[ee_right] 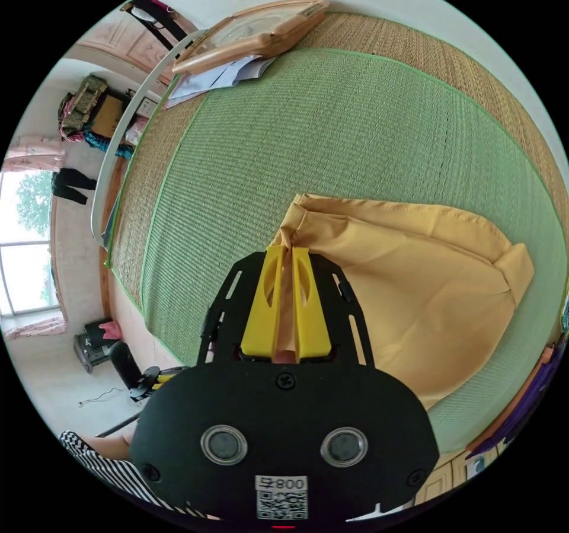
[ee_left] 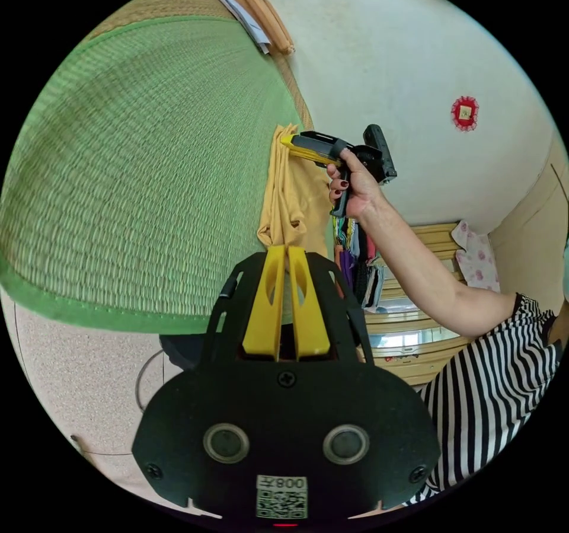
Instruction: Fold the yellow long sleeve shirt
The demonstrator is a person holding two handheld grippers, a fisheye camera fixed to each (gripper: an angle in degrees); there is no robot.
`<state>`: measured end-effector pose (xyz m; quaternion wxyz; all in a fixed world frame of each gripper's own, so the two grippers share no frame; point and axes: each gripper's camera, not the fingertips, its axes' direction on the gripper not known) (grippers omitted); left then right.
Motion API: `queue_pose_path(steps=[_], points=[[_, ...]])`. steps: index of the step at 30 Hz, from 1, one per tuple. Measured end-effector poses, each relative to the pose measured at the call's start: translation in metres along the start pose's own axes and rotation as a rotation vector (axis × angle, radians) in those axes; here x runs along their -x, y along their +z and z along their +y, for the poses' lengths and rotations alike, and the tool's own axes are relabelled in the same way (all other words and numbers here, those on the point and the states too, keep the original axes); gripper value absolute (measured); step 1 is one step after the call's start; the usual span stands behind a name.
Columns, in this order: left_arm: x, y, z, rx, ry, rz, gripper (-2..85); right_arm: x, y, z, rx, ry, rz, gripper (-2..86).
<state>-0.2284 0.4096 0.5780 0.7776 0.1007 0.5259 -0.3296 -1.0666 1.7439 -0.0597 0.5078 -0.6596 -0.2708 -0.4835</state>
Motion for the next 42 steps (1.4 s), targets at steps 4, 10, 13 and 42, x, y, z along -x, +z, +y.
queue_pose_path(steps=[4, 10, 13, 42], points=[[-0.008, -0.018, -0.003, -0.034, 0.059, -0.042, 0.4, 0.016, -0.019, -0.005, 0.014, -0.021, 0.016, 6.1], [-0.024, -0.010, -0.021, 0.023, 0.184, -0.103, 0.5, 0.029, -0.068, 0.013, -0.002, -0.066, -0.001, 7.3], [-0.020, 0.000, -0.032, 0.073, 0.198, -0.175, 0.8, 0.024, -0.103, 0.040, -0.031, -0.075, 0.001, 7.6], [-0.046, 0.023, -0.050, 0.236, 0.356, -0.374, 0.5, 0.037, -0.140, 0.309, 0.101, -0.018, 0.360, 8.4]])
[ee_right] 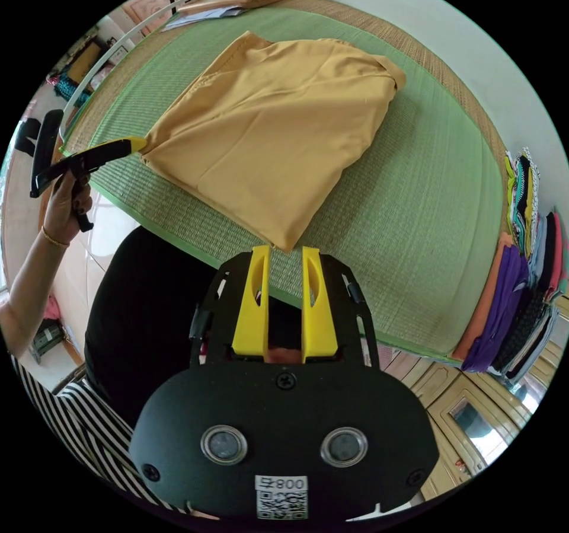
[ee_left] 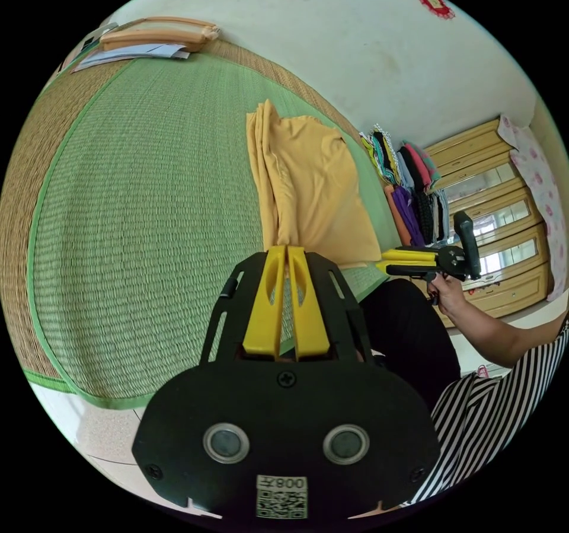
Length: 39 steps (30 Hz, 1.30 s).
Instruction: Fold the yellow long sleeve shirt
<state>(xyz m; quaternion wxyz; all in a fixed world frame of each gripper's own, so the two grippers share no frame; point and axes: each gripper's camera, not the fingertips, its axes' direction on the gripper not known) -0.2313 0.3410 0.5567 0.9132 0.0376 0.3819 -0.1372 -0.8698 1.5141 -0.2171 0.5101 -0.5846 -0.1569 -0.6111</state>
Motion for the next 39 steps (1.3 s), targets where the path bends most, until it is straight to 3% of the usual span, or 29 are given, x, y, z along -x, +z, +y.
queue_pose_path(steps=[8, 22, 39], points=[[-0.007, 0.009, -0.002, 0.026, -0.016, -0.003, 0.4, 0.012, 0.006, 0.003, -0.011, -0.015, 0.078, 0.6], [-0.036, 0.036, 0.020, 0.076, -0.020, 0.057, 0.5, -0.023, 0.027, 0.049, 0.022, -0.128, 0.175, 0.0], [-0.065, 0.071, 0.039, 0.105, -0.091, 0.084, 0.5, -0.129, 0.104, 0.110, -0.029, 0.031, -0.110, -0.3]])
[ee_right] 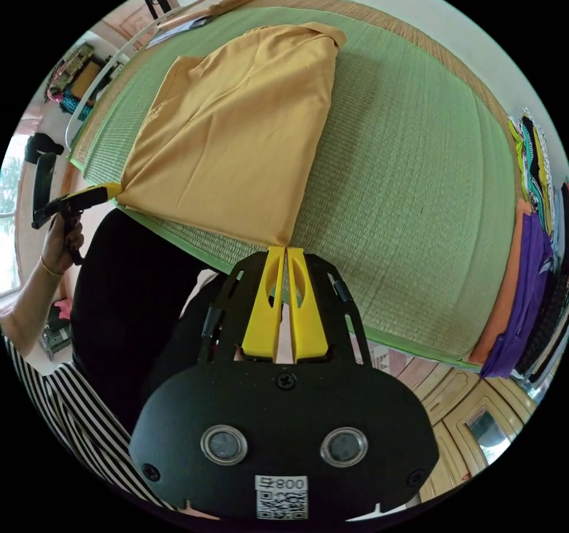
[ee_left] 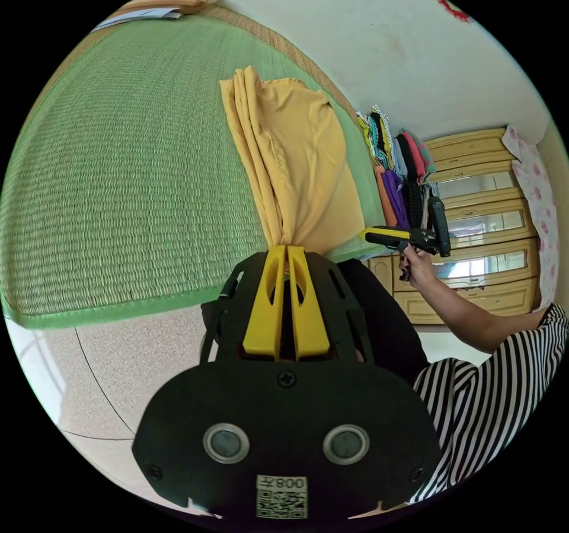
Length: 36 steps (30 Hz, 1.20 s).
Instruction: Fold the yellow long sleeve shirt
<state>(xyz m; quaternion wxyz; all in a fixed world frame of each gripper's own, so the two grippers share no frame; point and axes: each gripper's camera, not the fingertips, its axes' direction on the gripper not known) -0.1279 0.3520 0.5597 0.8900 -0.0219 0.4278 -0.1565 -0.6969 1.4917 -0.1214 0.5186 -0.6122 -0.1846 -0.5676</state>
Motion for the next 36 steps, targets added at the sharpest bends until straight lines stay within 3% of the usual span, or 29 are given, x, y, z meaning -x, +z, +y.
queue_pose_path(steps=[12, 18, 25, 36], points=[[-0.011, 0.021, -0.001, 0.028, -0.028, -0.024, 0.9, -0.065, 0.035, 0.055, -0.096, 0.093, -0.195, -0.3], [-0.006, 0.013, 0.009, -0.042, -0.073, 0.036, 3.1, -0.089, 0.051, 0.093, -0.107, 0.132, -0.243, -0.1], [0.009, 0.017, 0.017, -0.066, -0.148, 0.123, 8.0, -0.093, 0.044, 0.112, -0.249, 0.116, -0.398, 0.0], [0.031, 0.052, -0.004, 0.017, -0.222, 0.192, 7.0, -0.054, 0.113, 0.080, -0.158, 0.022, -0.271, 0.0]])
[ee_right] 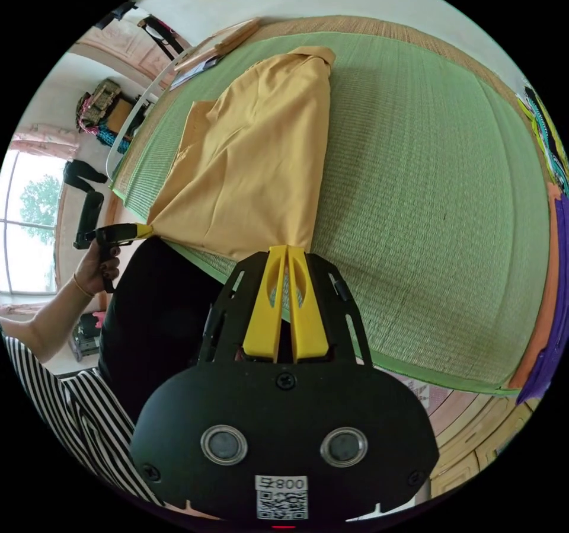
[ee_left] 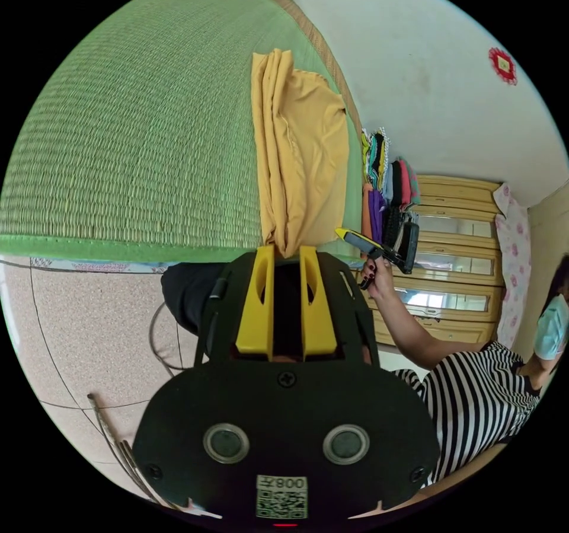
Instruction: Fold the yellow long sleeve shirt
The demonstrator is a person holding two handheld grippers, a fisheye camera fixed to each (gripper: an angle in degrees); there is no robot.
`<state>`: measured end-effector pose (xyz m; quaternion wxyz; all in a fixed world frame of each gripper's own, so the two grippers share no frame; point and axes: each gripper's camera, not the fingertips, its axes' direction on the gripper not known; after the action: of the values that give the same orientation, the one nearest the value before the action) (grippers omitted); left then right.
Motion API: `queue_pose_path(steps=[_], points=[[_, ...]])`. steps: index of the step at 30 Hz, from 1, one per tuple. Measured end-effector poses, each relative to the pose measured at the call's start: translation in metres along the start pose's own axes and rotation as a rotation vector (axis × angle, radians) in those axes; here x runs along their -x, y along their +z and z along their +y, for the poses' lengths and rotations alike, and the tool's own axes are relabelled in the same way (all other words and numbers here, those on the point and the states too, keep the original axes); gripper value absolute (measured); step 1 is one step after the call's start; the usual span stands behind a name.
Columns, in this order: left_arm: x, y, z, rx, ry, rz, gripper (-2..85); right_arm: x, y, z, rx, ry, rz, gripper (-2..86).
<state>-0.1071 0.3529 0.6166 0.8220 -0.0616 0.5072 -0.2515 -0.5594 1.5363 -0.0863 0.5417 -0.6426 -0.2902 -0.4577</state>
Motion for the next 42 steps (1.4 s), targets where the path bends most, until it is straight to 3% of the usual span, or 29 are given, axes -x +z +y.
queue_pose_path(steps=[9, 15, 28, 42], points=[[0.021, 0.010, -0.014, 0.022, -0.048, 0.057, 2.2, 0.011, 0.029, 0.023, -0.044, -0.053, 0.040, 0.0], [0.030, 0.014, -0.019, 0.020, -0.058, 0.070, 1.5, -0.008, 0.045, 0.033, -0.046, 0.005, -0.061, 0.2], [0.043, 0.012, -0.018, -0.026, -0.073, 0.122, 1.1, -0.061, 0.079, 0.100, -0.087, 0.246, -0.488, 1.5], [0.049, 0.003, -0.019, -0.092, -0.057, 0.257, 1.1, 0.024, 0.201, 0.095, -0.026, 0.301, -1.030, 10.7]])
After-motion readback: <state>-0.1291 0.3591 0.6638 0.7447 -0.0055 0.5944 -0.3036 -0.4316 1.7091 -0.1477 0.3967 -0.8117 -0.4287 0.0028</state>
